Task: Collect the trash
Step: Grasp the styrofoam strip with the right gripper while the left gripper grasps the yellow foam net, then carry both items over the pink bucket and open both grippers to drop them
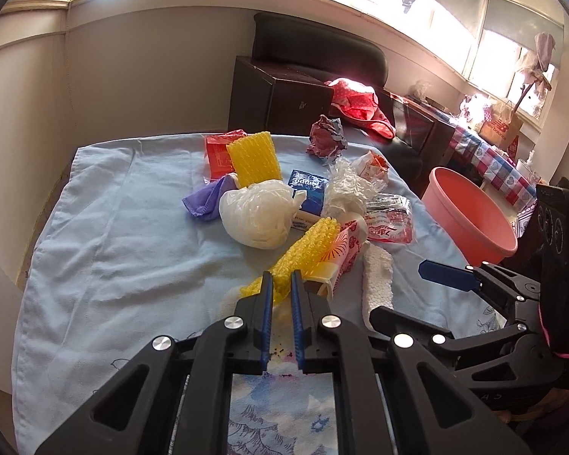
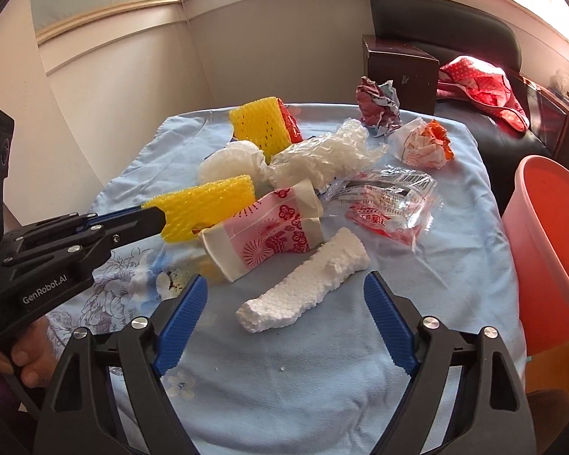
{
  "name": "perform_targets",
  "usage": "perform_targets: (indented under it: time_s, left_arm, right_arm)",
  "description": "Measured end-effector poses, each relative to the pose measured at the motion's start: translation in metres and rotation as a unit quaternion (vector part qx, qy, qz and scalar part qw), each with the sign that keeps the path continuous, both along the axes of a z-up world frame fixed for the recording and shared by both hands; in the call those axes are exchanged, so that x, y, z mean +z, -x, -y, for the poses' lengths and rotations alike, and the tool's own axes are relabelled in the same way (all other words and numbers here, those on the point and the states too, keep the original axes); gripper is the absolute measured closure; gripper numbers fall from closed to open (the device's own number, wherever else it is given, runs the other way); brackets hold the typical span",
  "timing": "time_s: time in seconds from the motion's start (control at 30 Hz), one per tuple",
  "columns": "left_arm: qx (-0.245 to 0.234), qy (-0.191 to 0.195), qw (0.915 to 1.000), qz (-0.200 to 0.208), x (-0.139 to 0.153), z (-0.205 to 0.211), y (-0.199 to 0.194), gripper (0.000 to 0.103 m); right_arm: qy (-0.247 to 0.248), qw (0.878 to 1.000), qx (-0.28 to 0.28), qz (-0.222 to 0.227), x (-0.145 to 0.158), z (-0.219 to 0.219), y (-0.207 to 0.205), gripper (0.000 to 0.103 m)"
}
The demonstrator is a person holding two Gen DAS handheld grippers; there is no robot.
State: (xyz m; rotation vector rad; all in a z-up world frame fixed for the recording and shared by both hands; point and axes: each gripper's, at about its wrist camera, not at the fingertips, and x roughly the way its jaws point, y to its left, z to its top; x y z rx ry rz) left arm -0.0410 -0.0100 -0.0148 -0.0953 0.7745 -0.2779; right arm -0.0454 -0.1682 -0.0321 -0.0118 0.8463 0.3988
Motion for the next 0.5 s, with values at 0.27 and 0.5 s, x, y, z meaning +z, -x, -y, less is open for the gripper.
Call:
perform_targets:
  time_s: [0.27, 0.5]
  left_arm:
    - [0.001, 0.012, 0.9999, 0.009, 0.005, -0.007, 0.005, 0.094]
    - [0.002, 0.018, 0.9997, 0.016, 0.013, -0.008, 0.009, 0.094]
  right_arm:
    - [0.027, 0.997, -0.030, -0.060, -0.018, 0.000, -0.014, 0.047]
    - [0.008, 0.996, -0.047, -0.079, -0.018, 0.027, -0.008, 0.073]
